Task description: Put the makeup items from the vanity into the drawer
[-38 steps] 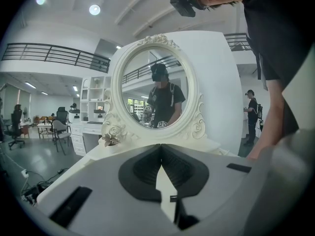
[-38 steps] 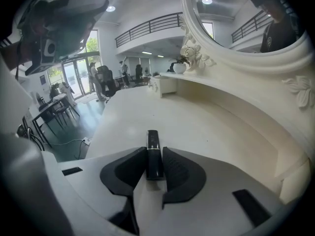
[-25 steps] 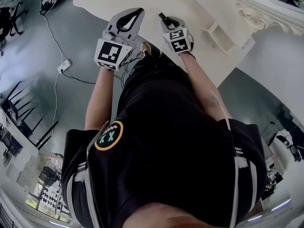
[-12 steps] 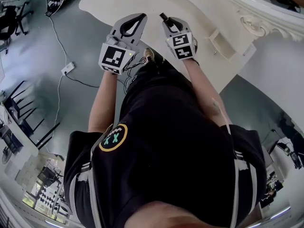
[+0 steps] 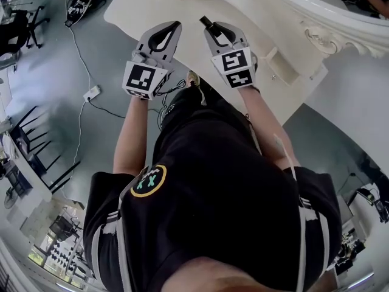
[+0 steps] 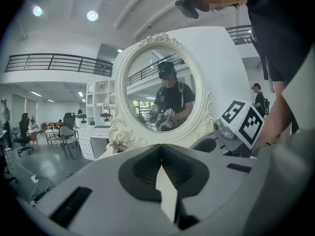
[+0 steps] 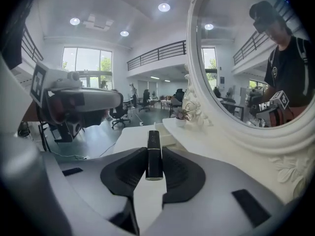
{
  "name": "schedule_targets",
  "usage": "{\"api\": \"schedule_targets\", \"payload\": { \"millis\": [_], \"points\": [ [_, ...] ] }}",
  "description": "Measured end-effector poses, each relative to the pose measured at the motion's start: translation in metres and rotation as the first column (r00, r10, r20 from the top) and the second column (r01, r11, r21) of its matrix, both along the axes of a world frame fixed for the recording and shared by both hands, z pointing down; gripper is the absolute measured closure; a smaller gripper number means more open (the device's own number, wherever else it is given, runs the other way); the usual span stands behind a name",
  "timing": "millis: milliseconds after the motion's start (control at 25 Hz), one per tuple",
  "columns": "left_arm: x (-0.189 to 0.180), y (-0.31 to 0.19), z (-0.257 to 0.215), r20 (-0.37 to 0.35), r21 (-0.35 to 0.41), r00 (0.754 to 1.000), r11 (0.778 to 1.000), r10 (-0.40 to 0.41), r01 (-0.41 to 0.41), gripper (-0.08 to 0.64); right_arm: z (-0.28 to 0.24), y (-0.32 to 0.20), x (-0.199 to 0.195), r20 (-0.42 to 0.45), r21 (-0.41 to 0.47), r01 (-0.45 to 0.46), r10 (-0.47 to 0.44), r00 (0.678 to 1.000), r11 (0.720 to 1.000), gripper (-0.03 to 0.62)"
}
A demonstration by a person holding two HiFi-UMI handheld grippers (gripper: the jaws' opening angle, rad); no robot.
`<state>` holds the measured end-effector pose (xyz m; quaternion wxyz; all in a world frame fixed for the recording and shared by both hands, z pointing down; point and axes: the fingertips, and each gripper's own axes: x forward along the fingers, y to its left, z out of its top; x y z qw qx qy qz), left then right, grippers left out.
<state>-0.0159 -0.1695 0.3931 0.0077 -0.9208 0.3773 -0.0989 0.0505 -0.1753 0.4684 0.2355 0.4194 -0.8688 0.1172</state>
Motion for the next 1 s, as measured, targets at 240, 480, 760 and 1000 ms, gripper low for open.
{"api": "schedule_targets", "payload": {
  "millis": [240, 480, 760, 1000],
  "points": [
    [-0.015, -0.021, -0.005, -0.012, 0.012, 1.0, 1.0, 0.009, -0.009, 0.54, -0.03, -0.017, -0.012, -0.014, 0.031, 0.007, -0.007, 1.0, 0.999, 0.474],
    [-0.049, -0.065, 0.008, -0.044, 0.007, 0.997, 0.998, 0.057, -0.056, 0.54, -0.028, -0.061, -0.05, -0.061, 0.045, -0.027, 0.03, 0.998, 0.999, 0.474],
    [-0.104, -0.125, 0.016, -0.088, 0.006, 0.989, 0.993, 0.116, -0.116, 0.54, -0.016, -0.122, -0.105, -0.09, 0.038, -0.093, 0.096, 0.991, 0.995, 0.473],
    [-0.134, -0.159, 0.015, -0.103, 0.008, 0.986, 0.991, 0.133, -0.133, 0.54, 0.003, -0.164, -0.136, -0.139, 0.022, -0.087, 0.089, 0.986, 0.996, 0.474]
  ]
}}
